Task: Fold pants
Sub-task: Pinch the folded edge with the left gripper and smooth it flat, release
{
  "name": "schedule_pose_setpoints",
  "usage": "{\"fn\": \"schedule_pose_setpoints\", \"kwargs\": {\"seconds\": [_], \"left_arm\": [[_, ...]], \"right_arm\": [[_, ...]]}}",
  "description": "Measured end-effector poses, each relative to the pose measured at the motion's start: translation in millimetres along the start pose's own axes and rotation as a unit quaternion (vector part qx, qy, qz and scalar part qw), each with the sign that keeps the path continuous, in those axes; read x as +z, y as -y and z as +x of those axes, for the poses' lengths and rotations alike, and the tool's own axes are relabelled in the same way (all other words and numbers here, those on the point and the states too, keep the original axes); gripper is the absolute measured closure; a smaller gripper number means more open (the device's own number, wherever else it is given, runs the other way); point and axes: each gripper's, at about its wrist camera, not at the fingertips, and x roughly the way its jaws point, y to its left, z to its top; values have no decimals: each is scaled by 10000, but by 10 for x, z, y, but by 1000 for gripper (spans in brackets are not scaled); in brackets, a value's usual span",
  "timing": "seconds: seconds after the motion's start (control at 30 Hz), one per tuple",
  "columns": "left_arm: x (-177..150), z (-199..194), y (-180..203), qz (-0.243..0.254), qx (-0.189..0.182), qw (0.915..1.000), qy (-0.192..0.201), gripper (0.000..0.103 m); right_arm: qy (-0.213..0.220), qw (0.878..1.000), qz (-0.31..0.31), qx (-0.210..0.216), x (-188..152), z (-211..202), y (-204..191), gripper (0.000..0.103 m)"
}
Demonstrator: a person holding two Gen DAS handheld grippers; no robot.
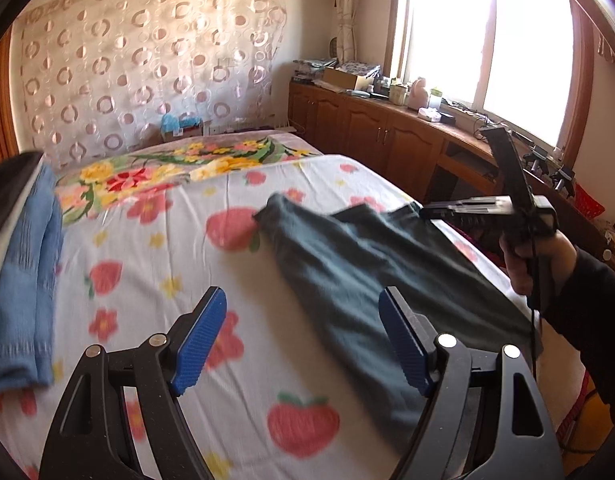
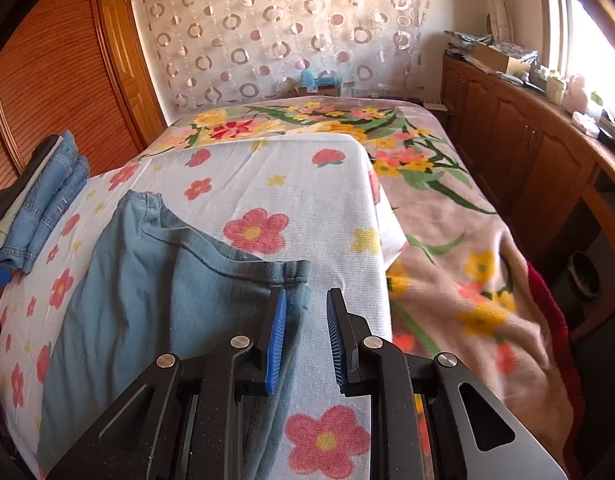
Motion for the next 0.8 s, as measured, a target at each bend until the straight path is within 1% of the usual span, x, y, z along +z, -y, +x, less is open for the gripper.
{"fn": "schedule_pose_setpoints", "kwargs": {"seconds": [0.17, 0.2, 0.23, 0.27, 0.3, 0.4, 0.57, 0.73, 0.77, 0.8], "left_arm": [[209, 279, -37, 42, -75, 9999, -146, 37], [259, 376, -49, 45, -91, 9997, -226, 43], [301, 459, -61, 50, -111, 9995, -292, 46], [324, 502, -53, 58, -123, 9994, -324, 48], [373, 592, -60, 80, -147, 9991, -378, 51], [477, 798, -82, 85, -190, 9985, -506, 58], [560, 1109, -147, 35, -132, 9968, -781, 58], [570, 1271, -184, -3, -117, 9956, -931, 58], [566, 1298, -206, -47, -123, 9952, -971, 58], [556, 1322, -232, -103, -106, 9947, -1014, 60]], "right_arm": [[-45, 9998, -89, 145, 20, 15, 29, 82], [-57, 9998, -108, 167, 24, 22, 22, 81], [-68, 9997, -123, 207, 27, 30, 9, 81], [-92, 9995, -152, 264, 37, 39, 13, 77], [-101, 9994, -170, 267, 47, 43, 2, 75], [-102, 9994, -208, 245, 82, 54, 0, 75], [-150, 9994, -116, 292, 154, 117, 51, 75], [-140, 9990, -119, 401, 172, 163, 67, 75], [-138, 9990, -100, 416, 166, 169, 77, 77], [-146, 9989, -87, 439, 165, 177, 73, 84]]}}
